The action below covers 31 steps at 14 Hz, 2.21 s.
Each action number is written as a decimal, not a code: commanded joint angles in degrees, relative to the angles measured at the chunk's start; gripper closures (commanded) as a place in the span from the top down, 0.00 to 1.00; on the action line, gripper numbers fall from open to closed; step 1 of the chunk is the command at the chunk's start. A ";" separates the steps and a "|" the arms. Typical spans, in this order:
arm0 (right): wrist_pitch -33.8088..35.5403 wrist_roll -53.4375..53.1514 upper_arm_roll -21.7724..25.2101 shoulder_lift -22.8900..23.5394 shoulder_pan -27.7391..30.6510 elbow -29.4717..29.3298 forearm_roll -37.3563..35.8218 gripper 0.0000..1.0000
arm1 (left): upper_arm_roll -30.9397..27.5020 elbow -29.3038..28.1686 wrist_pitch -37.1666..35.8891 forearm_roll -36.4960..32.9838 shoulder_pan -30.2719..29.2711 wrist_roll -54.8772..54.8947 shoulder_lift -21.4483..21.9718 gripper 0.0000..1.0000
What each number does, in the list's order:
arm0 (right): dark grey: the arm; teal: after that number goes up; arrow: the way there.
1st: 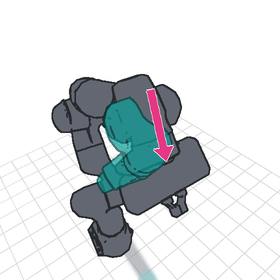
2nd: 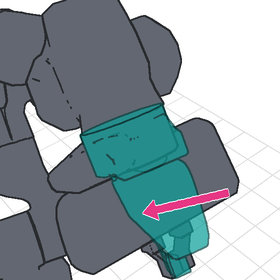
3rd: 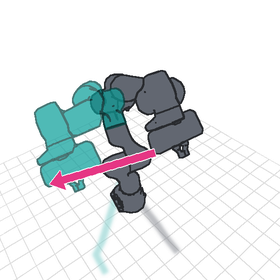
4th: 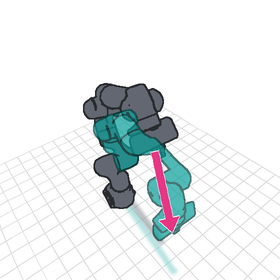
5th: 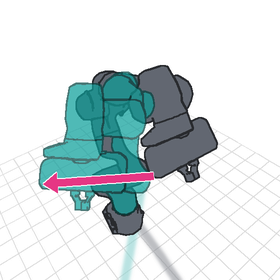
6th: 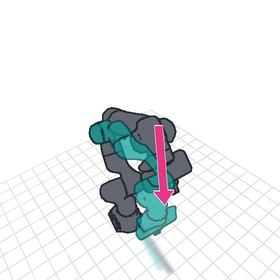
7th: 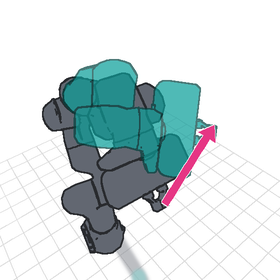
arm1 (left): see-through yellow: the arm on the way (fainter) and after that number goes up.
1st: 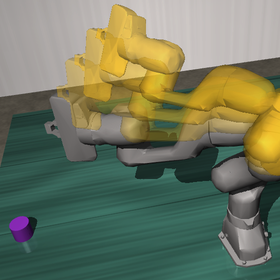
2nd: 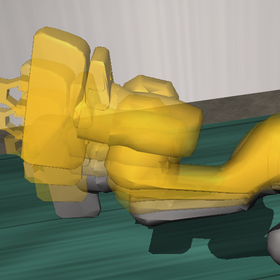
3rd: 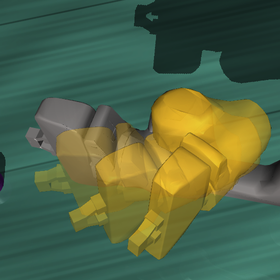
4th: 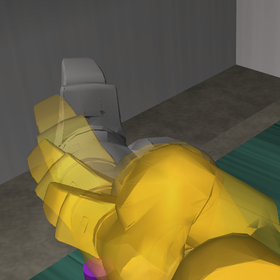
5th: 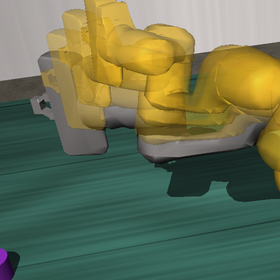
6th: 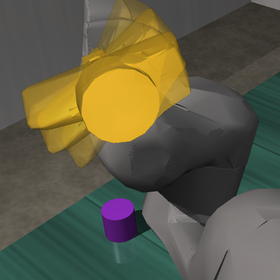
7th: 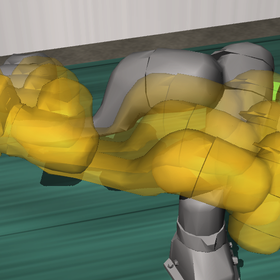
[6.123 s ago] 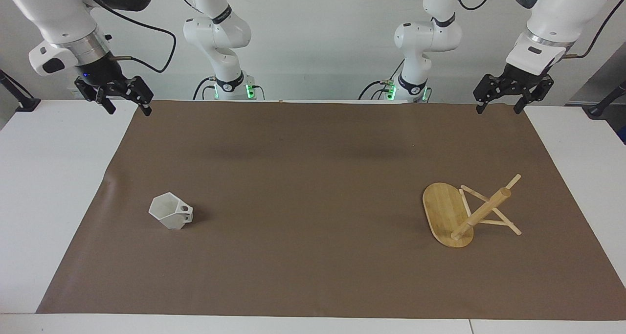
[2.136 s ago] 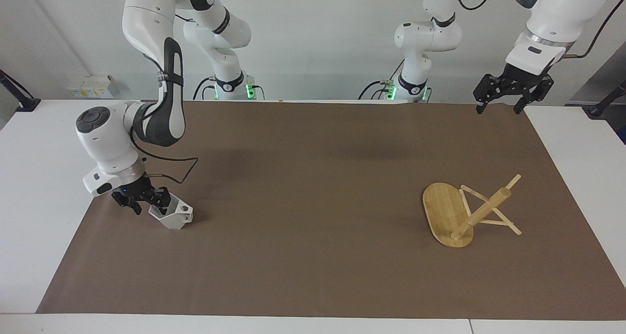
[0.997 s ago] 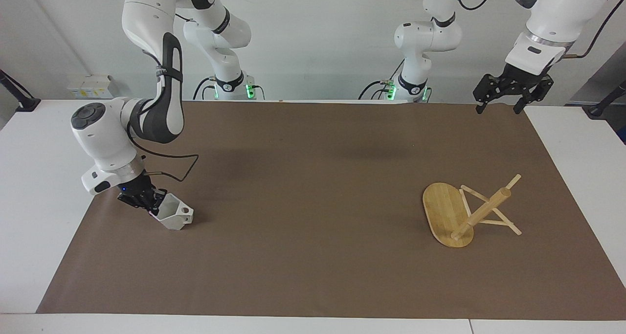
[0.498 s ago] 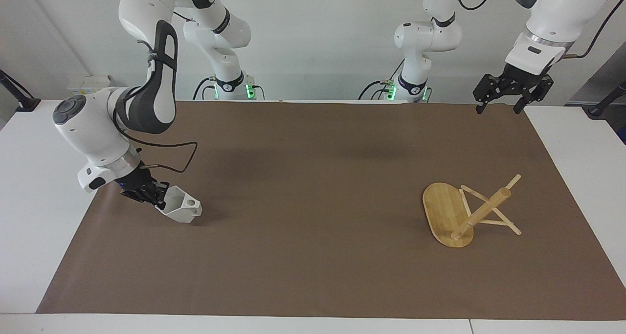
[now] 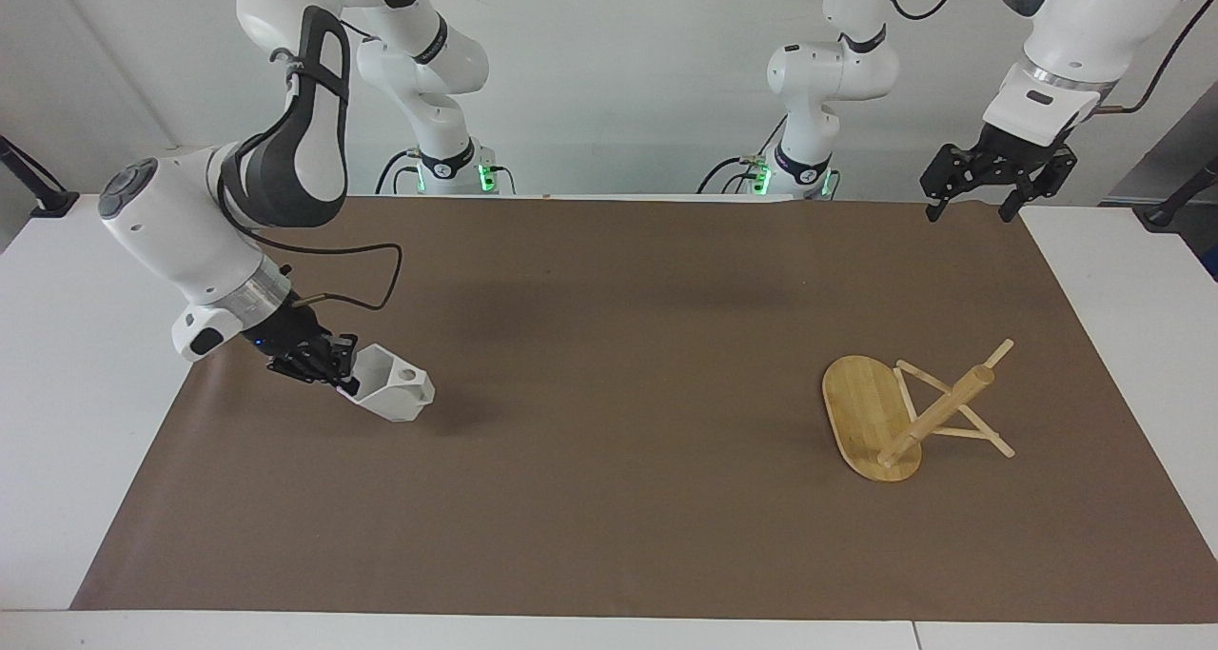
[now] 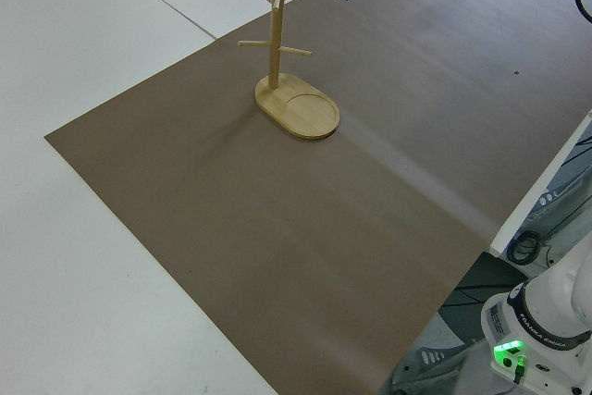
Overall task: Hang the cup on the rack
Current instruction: 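Lift the white cup with the right gripper and carry it toward the rack, then hold the cup with the right gripper while the left gripper grasps it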
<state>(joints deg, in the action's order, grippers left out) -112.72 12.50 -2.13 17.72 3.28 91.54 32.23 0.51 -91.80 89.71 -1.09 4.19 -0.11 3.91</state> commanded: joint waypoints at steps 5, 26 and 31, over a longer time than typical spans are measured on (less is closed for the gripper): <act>-0.83 1.74 -8.24 -0.41 -0.37 -0.22 13.64 0.00 | -0.33 -0.92 -0.41 0.30 0.56 0.02 1.01 1.00; -14.64 -3.36 -14.05 -0.32 -15.31 -1.28 33.51 0.00 | -0.16 -5.58 8.90 13.65 0.47 31.44 2.24 1.00; -13.93 -3.01 -14.22 -0.32 -15.84 -1.10 33.51 0.00 | -0.07 -7.07 11.71 17.61 1.00 50.95 2.59 1.00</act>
<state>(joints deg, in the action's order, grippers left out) -126.31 9.37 -15.97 17.68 -12.60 90.39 64.12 0.88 -95.85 98.86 15.07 4.52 43.71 4.44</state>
